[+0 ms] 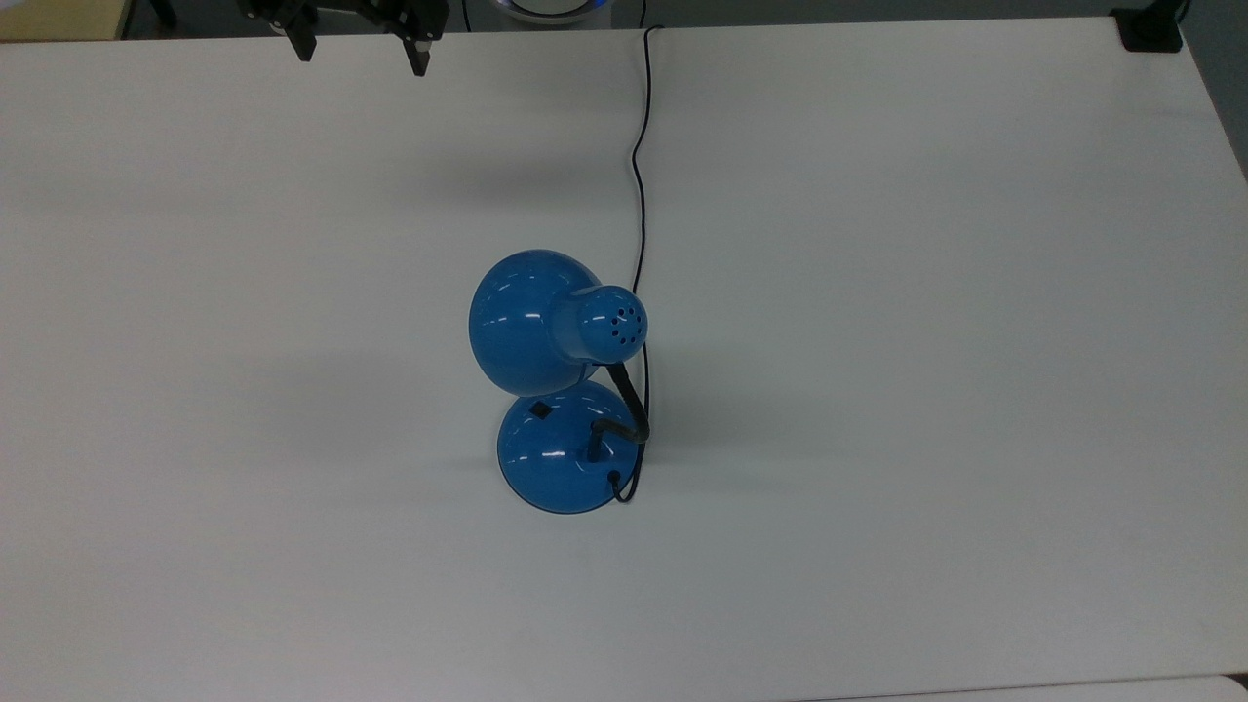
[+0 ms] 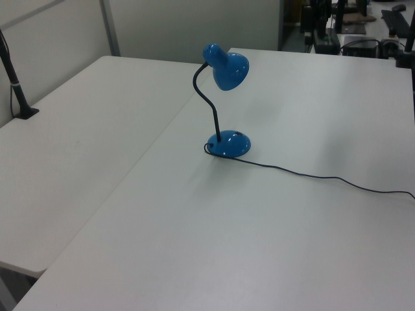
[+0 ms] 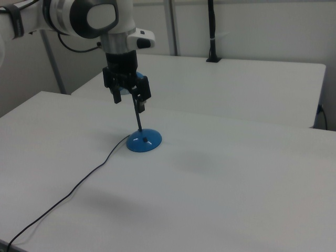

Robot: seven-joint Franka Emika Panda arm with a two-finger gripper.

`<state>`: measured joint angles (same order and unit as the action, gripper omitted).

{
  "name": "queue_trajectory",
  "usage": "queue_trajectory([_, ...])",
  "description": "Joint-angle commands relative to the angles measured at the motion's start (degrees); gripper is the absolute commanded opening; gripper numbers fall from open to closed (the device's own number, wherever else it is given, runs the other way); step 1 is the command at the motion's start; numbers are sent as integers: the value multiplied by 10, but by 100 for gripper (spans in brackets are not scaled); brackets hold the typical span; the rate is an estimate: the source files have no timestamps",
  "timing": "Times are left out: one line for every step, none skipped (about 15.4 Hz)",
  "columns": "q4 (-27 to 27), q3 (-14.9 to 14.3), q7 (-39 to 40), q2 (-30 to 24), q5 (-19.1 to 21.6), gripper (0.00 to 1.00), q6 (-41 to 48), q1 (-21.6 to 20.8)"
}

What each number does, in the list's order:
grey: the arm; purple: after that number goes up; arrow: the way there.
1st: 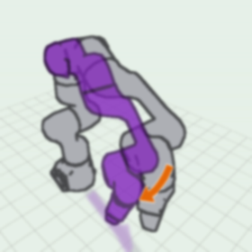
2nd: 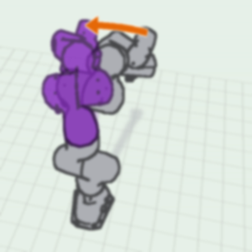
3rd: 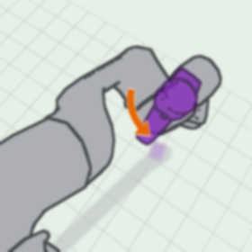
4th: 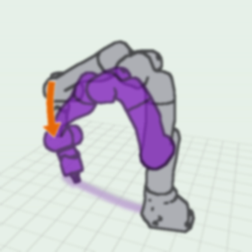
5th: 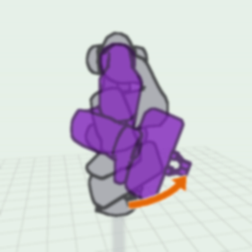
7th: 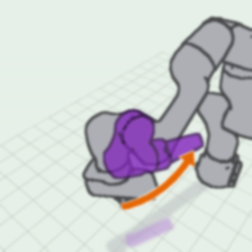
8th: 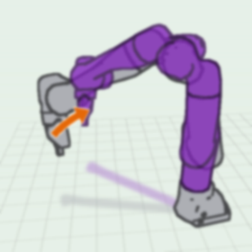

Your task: Turn on the lamp

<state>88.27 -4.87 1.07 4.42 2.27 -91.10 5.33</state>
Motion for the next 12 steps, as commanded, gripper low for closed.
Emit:
queue_trajectory([7,0,14,-10,-3,100,7,-2])
queue_trajectory([9,2,19,-11,-3,100,7,-4])
queue_trajectory([10,2,20,-10,-2,100,7,-5])
queue_trajectory([10,2,20,-9,-2,100,7,-7])
queue_trajectory([10,2,16,-9,-2,100,6,-7])
queue_trajectory([10,2,15,-10,-3,100,6,-7])
queue_trajectory([10,3,17,-10,-4,88,6,-8])
queue_trajectory([10,3,24,-10,-2,75,6,-7])
queue_trajectory([9,4,32,-10,-1,52,5,-4])
queue_trajectory([9,4,45,-10,0,34,5,-3])
queue_trajectory([9,4,59,-10,4,18,6,-3])
queue_trajectory([10,4,72,-9,13,3,6,-3])
